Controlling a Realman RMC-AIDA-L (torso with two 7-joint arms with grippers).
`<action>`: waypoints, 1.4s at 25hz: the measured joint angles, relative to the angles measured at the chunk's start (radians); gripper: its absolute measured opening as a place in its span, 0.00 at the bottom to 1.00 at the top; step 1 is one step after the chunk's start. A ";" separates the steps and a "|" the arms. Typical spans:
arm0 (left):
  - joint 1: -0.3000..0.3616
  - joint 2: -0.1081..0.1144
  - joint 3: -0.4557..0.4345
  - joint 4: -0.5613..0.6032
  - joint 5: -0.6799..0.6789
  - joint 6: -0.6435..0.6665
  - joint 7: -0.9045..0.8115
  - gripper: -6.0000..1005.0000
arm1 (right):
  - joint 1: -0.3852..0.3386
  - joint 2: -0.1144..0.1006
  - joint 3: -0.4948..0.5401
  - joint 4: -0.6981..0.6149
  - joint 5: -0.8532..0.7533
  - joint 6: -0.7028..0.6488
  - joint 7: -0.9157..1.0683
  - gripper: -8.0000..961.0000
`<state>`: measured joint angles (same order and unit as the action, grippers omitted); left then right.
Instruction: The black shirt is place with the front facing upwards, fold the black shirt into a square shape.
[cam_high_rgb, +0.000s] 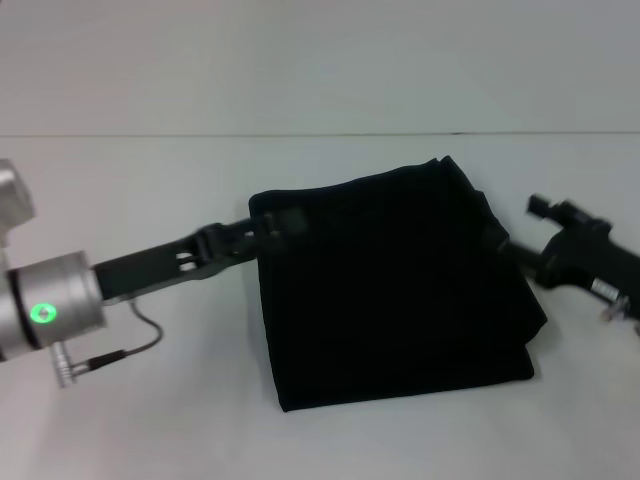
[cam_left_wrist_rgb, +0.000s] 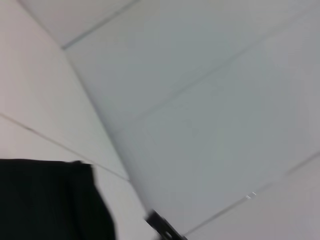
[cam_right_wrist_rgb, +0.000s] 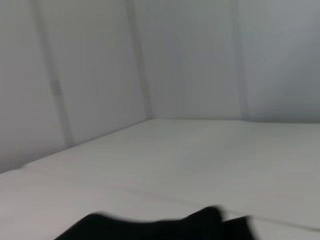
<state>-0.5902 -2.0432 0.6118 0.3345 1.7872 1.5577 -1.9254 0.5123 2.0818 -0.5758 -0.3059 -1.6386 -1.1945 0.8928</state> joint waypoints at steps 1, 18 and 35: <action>0.007 0.010 -0.002 0.000 0.000 -0.003 -0.014 0.81 | -0.009 0.005 -0.007 0.003 -0.042 -0.040 -0.002 0.92; 0.029 0.015 -0.004 0.007 -0.008 0.012 -0.021 0.80 | 0.256 0.020 -0.027 0.192 -0.069 0.207 0.001 0.92; 0.026 0.009 0.000 0.003 -0.008 0.015 -0.021 0.79 | 0.312 0.023 -0.021 0.257 -0.067 0.344 0.011 0.92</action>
<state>-0.5645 -2.0337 0.6123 0.3374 1.7791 1.5724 -1.9466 0.8240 2.1051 -0.5969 -0.0492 -1.7058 -0.8503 0.9041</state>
